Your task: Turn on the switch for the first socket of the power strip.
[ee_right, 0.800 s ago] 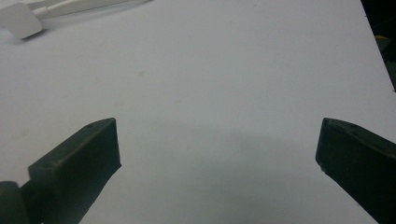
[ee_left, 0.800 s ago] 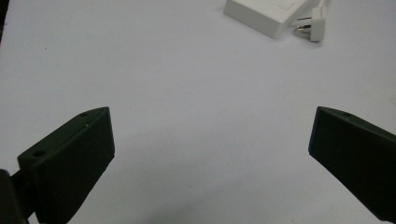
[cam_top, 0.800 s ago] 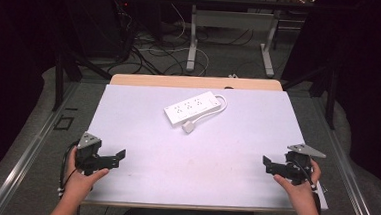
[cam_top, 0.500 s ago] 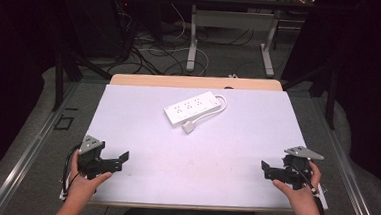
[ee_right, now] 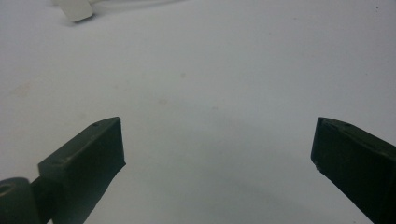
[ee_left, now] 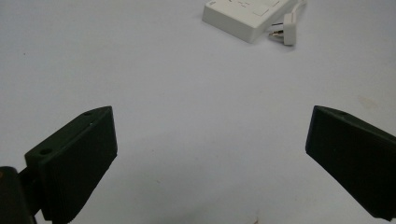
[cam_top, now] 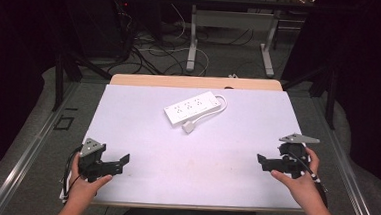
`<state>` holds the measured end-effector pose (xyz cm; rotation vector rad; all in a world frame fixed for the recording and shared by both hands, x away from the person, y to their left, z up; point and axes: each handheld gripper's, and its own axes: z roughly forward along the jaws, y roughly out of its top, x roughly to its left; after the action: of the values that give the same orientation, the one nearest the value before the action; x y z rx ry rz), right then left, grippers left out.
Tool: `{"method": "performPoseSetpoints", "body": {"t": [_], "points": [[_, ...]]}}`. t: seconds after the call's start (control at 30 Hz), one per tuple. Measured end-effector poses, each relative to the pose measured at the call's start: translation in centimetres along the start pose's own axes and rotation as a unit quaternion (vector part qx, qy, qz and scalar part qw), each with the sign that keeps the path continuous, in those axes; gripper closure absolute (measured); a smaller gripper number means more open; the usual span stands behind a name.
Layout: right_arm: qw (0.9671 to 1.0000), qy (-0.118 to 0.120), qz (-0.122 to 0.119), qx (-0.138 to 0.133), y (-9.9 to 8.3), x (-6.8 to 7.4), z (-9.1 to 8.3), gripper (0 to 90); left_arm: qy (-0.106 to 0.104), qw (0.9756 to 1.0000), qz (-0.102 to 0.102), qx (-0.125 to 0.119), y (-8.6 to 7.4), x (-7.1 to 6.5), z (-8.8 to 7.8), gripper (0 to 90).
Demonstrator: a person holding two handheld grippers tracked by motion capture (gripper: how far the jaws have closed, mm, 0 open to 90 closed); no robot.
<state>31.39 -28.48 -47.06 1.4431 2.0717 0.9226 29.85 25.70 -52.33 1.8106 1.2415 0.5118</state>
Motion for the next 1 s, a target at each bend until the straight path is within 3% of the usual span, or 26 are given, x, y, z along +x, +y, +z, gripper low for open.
{"method": "performPoseSetpoints", "body": {"t": [0.27,0.6,1.0], "points": [[0.9996,0.000,-0.029,0.002,3.0,0.7,-0.2,5.1,0.000,1.0000,0.003,0.001,-0.1,-0.3,0.0,2.0],[0.9992,0.015,-0.030,0.023,6.1,0.9,0.4,5.6,0.002,1.0000,0.002,0.001,-0.3,-0.2,-0.2,2.1],[0.9989,0.011,-0.035,0.031,10.4,1.2,1.0,7.6,0.004,1.0000,0.002,0.001,-0.3,-0.2,-0.1,2.3]]}}
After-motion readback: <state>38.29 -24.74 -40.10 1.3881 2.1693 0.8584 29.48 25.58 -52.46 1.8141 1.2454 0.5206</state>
